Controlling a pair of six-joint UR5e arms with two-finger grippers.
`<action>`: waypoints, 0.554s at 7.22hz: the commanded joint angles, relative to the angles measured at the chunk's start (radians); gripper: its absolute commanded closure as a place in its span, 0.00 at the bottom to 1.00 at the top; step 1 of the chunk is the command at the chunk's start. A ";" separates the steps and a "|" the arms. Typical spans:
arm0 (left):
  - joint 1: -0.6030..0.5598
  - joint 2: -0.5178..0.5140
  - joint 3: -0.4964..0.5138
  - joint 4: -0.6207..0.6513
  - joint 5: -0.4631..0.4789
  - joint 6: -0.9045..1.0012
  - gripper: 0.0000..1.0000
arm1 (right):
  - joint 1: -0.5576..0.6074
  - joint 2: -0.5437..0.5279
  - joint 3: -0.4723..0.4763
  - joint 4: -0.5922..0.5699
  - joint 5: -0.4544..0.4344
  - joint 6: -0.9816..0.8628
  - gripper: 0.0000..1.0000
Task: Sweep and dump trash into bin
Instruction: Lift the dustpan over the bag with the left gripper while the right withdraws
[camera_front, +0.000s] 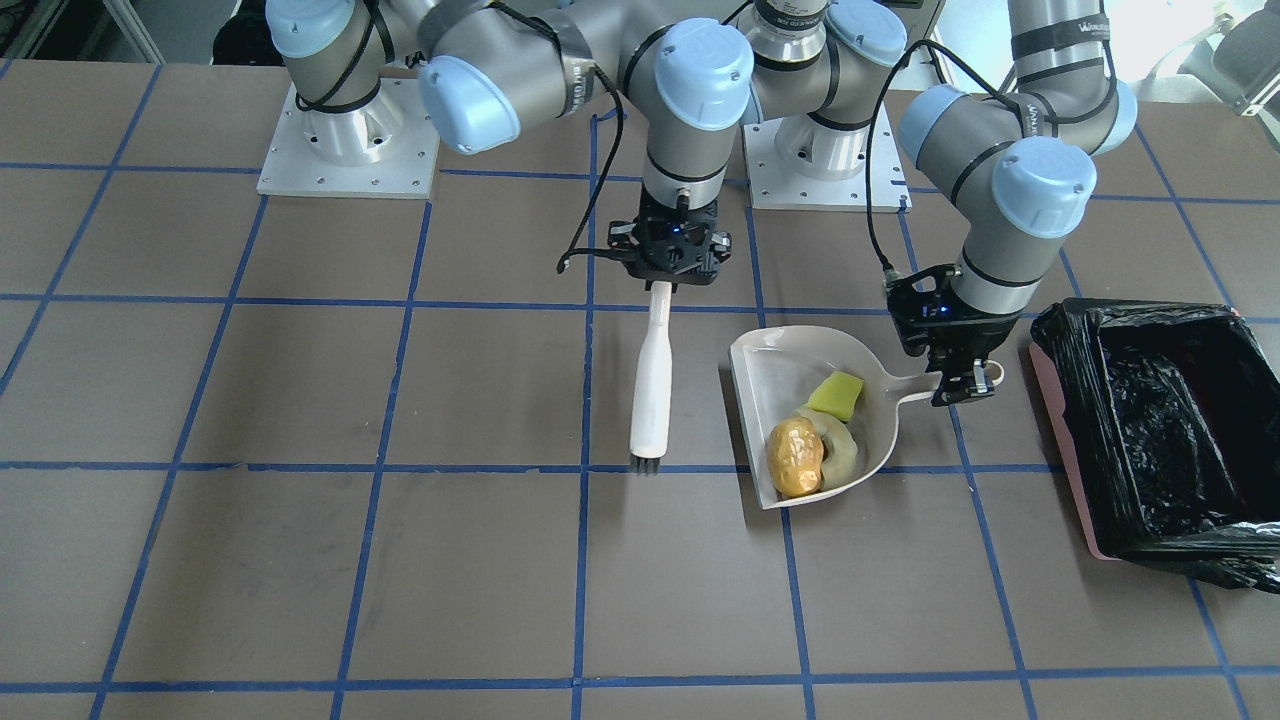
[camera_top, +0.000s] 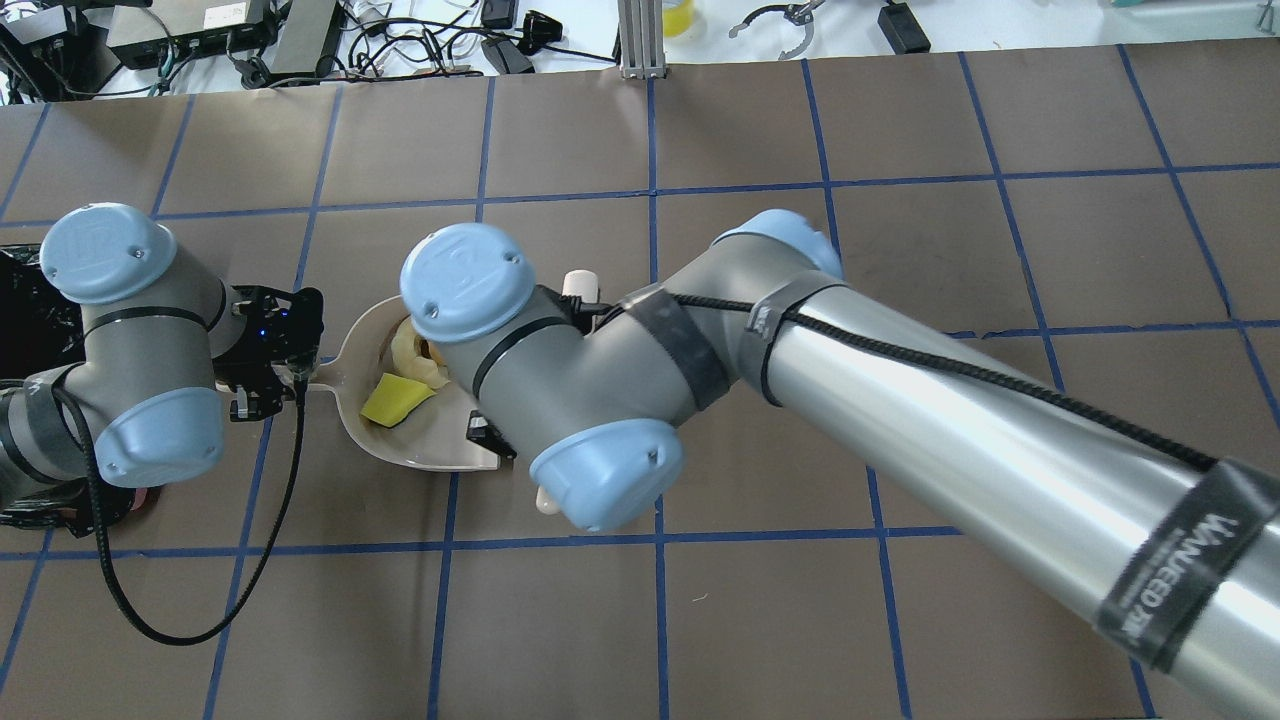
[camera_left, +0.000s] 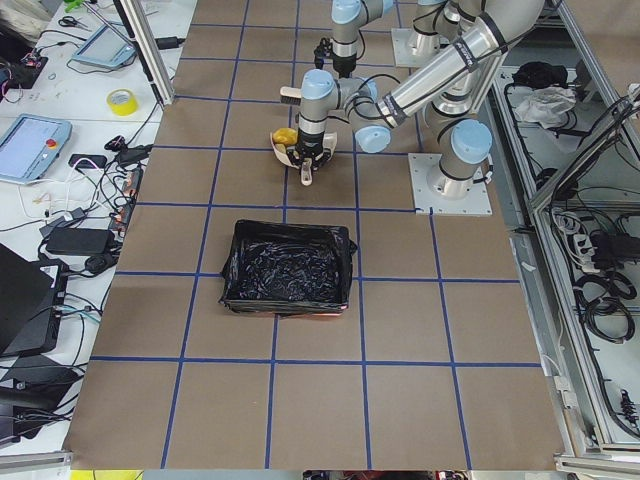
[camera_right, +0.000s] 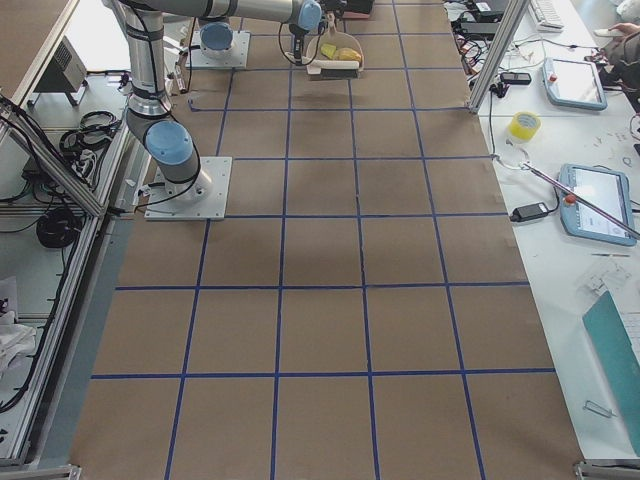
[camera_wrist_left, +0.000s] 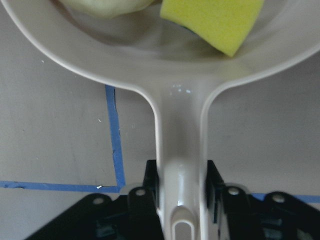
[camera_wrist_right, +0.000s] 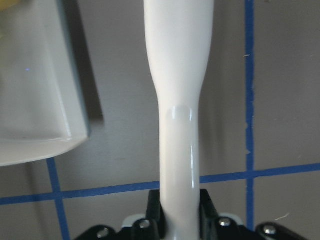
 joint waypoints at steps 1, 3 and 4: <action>0.054 0.013 0.241 -0.240 -0.010 -0.004 1.00 | -0.219 -0.069 0.001 0.097 -0.007 -0.275 0.99; 0.217 -0.005 0.486 -0.566 -0.014 0.044 1.00 | -0.432 -0.097 0.001 0.113 -0.086 -0.472 0.99; 0.314 -0.008 0.495 -0.572 -0.017 0.122 1.00 | -0.511 -0.100 0.005 0.115 -0.093 -0.564 0.99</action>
